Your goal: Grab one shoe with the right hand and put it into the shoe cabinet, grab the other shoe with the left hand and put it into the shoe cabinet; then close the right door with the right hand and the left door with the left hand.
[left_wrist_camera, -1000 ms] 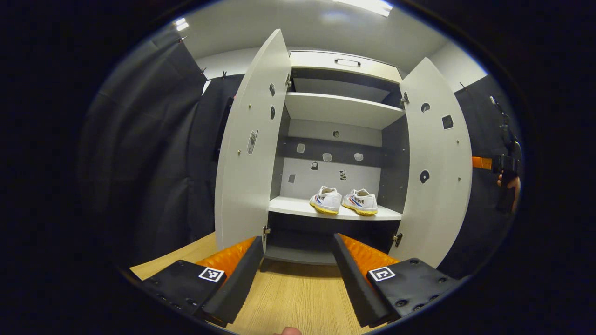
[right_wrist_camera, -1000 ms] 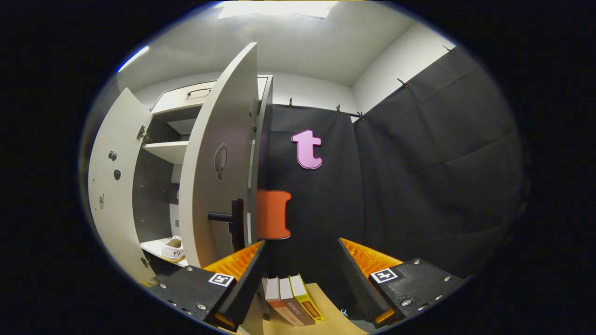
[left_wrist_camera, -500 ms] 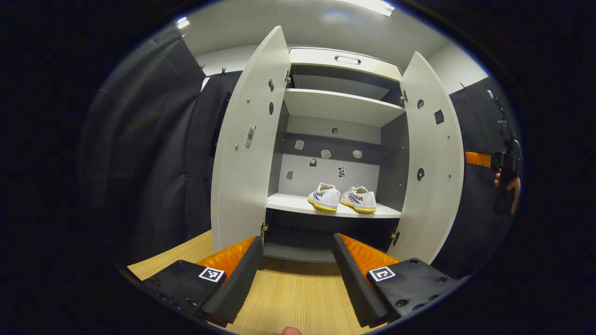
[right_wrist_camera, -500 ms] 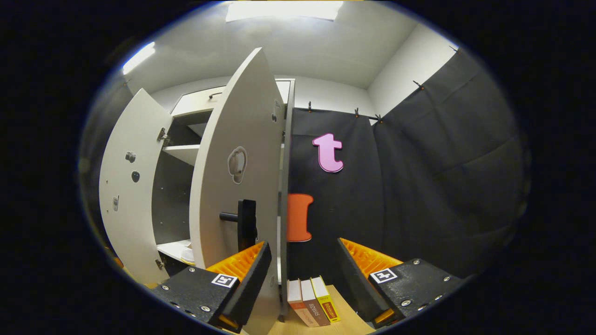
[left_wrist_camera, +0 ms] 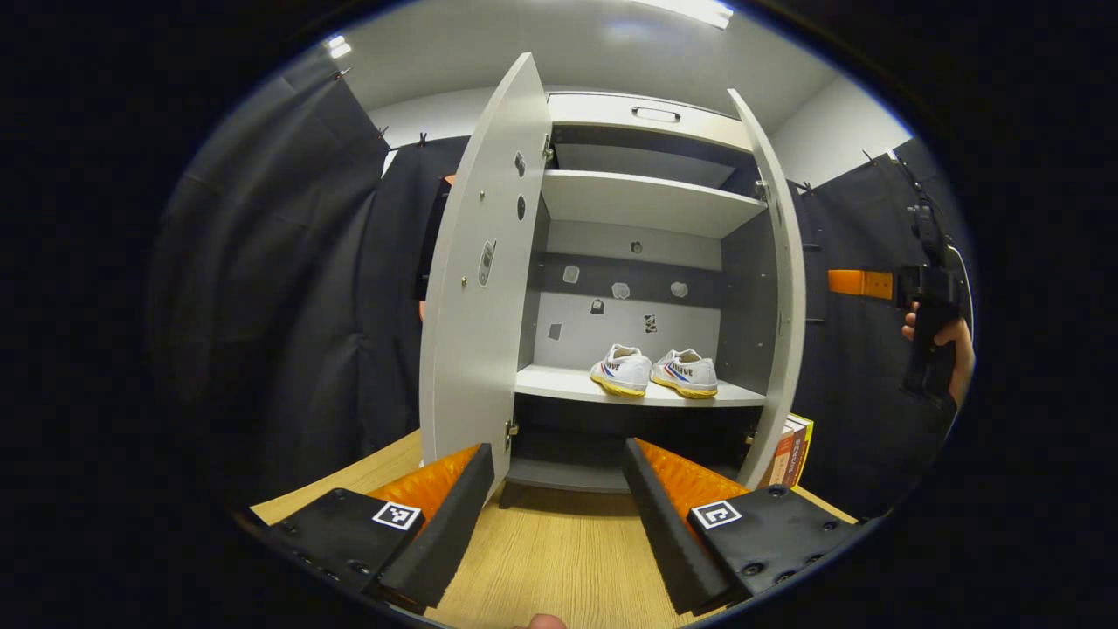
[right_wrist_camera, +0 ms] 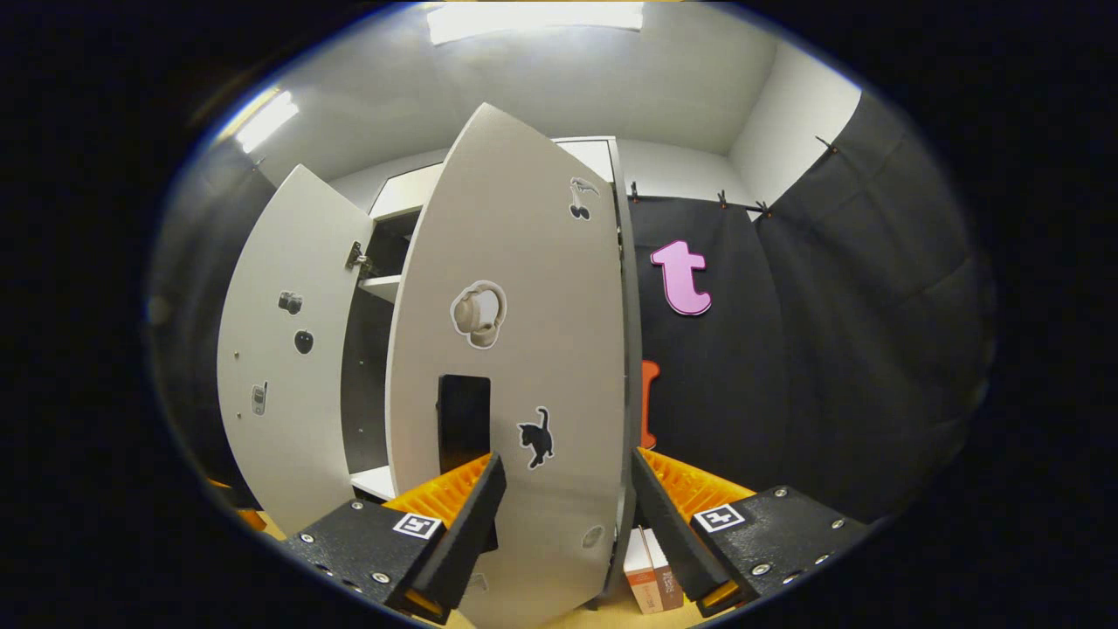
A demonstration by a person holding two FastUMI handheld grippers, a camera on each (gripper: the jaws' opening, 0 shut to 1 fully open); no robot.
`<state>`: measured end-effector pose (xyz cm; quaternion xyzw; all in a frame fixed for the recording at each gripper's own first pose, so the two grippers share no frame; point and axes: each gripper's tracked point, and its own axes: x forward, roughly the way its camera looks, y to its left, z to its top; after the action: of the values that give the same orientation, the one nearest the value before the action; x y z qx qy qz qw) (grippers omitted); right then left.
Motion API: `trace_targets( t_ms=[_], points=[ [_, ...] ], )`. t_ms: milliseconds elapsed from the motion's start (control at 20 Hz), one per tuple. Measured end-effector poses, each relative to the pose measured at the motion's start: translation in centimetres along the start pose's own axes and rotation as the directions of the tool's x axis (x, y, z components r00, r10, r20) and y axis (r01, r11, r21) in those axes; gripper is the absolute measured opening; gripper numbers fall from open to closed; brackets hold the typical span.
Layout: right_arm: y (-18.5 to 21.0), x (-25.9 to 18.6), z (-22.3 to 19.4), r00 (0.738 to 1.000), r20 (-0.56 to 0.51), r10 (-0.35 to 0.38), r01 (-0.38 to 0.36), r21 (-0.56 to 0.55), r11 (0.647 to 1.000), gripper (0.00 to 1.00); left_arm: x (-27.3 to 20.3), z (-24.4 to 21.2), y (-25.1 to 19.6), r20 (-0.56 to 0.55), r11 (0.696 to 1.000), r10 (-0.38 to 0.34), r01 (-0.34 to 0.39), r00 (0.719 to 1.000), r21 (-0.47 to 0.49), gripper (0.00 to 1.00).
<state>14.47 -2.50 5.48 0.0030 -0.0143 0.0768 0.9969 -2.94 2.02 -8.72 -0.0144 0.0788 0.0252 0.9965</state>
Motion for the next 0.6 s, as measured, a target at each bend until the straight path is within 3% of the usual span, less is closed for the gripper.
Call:
trace_targets(
  t_ms=[50,150,200,250,600],
  points=[
    [0.0,0.4,0.0,1.000,0.009,-0.018,0.019,-0.011,1.000,0.90,-0.1,0.0,0.2,-0.001,1.000,0.007,-0.007,1.000,0.003,0.97],
    [1.0,1.1,0.1,1.000,0.017,-0.010,0.011,-0.016,1.000,0.92,-0.1,0.0,0.7,0.000,1.000,0.019,-0.019,1.000,0.006,0.97],
    [1.9,1.6,0.0,1.000,0.009,0.005,-0.005,-0.007,1.000,0.97,-0.1,0.0,0.8,0.000,1.000,0.022,-0.022,1.000,0.004,0.97],
    [2.8,2.1,-0.4,1.000,-0.004,0.022,-0.022,0.003,1.000,0.92,-0.3,0.0,0.8,0.000,1.000,0.025,-0.025,1.000,0.003,0.96],
    [6.3,4.5,-1.9,0.995,-0.053,0.088,-0.089,0.000,0.996,0.92,-0.4,0.0,0.9,-0.004,0.999,0.027,-0.027,1.000,-0.018,0.96]
  ],
)
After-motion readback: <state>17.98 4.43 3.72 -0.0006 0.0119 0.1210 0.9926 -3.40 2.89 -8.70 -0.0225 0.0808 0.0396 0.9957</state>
